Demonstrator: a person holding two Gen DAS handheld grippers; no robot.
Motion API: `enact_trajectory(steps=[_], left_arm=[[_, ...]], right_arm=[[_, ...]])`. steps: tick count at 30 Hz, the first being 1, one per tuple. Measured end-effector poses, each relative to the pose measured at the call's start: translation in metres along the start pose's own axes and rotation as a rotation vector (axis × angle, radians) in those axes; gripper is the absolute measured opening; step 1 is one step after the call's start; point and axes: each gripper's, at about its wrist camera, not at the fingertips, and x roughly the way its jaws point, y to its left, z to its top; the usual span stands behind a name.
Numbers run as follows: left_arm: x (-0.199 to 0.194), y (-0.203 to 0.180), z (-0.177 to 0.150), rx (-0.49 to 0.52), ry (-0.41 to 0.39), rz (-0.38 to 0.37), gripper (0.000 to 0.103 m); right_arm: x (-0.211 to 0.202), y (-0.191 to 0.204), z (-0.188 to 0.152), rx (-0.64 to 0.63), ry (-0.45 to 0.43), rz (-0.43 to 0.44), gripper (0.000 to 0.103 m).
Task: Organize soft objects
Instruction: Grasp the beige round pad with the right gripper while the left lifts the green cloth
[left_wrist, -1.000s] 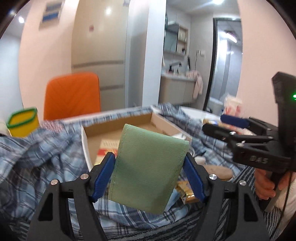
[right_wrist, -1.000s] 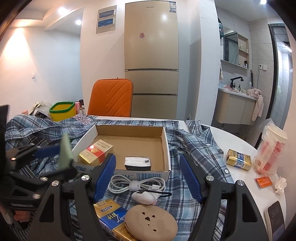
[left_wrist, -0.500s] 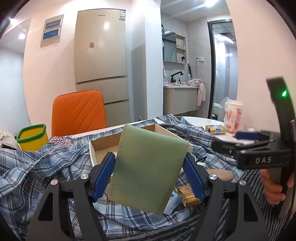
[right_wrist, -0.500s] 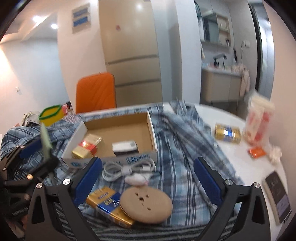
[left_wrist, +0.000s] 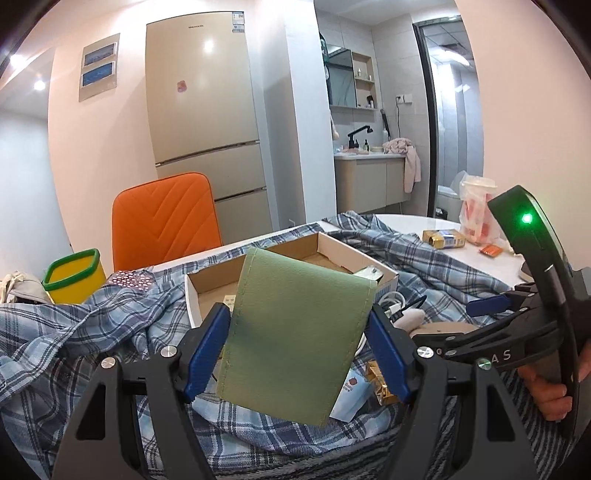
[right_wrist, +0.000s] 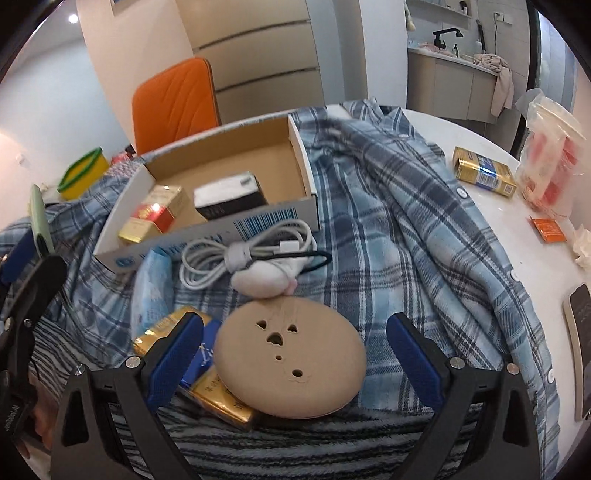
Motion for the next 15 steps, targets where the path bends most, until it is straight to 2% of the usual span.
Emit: enact_trajectory(steps=[2, 4, 15], left_arm=[[0.0018, -0.0017, -0.0006, 0.01, 0.009, 0.004, 0.073], [0.0024, -0.0041, -0.0017, 0.02, 0.012, 0.002, 0.073], [0.0, -0.0018, -0.0012, 0.009, -0.003, 0.01, 0.073]], right_arm=[[0.0027, -0.0007, 0.0001, 0.001, 0.013, 0.005, 0.099], [0.0066, 0.0006, -0.0006, -0.006, 0.035, 0.006, 0.086], [-0.0015, 0.0054, -0.0029, -0.046, -0.004, -0.007, 0.084]])
